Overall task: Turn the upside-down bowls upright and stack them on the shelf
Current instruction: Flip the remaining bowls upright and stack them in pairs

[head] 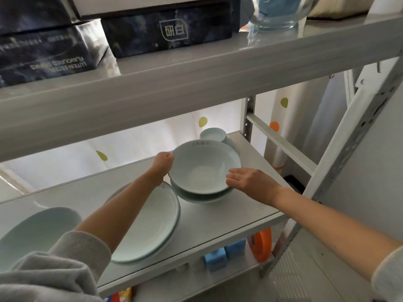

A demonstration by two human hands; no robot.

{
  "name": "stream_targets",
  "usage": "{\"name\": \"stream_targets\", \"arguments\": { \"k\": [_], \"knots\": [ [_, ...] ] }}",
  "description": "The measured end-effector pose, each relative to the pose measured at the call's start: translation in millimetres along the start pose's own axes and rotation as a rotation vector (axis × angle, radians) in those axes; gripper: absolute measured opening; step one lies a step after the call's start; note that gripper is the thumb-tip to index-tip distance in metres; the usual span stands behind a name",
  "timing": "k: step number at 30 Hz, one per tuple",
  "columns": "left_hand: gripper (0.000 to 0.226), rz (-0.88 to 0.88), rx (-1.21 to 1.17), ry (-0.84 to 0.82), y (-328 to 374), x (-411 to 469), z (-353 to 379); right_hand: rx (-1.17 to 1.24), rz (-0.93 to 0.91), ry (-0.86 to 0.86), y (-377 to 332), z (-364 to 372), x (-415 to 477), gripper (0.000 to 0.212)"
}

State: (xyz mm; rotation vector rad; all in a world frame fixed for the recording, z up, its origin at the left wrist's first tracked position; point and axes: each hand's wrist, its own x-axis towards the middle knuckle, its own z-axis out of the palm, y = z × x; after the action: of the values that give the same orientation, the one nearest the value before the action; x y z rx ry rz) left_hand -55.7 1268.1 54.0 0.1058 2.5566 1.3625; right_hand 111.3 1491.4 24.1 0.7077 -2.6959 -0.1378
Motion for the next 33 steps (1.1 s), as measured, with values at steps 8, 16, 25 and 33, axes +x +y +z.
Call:
{"name": "stream_targets", "arguments": {
  "k": [8, 16, 25, 33],
  "knots": [
    [0.032, 0.13, 0.155, 0.069, 11, 2, -7, 0.01, 0.015, 0.043, -1, 4, -7, 0.037],
    [0.082, 0.351, 0.596, -0.01, 67, 25, 60, 0.257, 0.644, 0.159, 16, 17, -1, 0.057],
    [0.105, 0.194, 0.765, -0.195, 88, 107, 120, 0.492, 0.811, 0.19, 44, 35, -9, 0.059],
    [0.087, 0.177, 0.766, -0.244, 108, 125, 133, 0.557, 0.926, 0.132, 83, 33, -12, 0.057]
  ]
}}
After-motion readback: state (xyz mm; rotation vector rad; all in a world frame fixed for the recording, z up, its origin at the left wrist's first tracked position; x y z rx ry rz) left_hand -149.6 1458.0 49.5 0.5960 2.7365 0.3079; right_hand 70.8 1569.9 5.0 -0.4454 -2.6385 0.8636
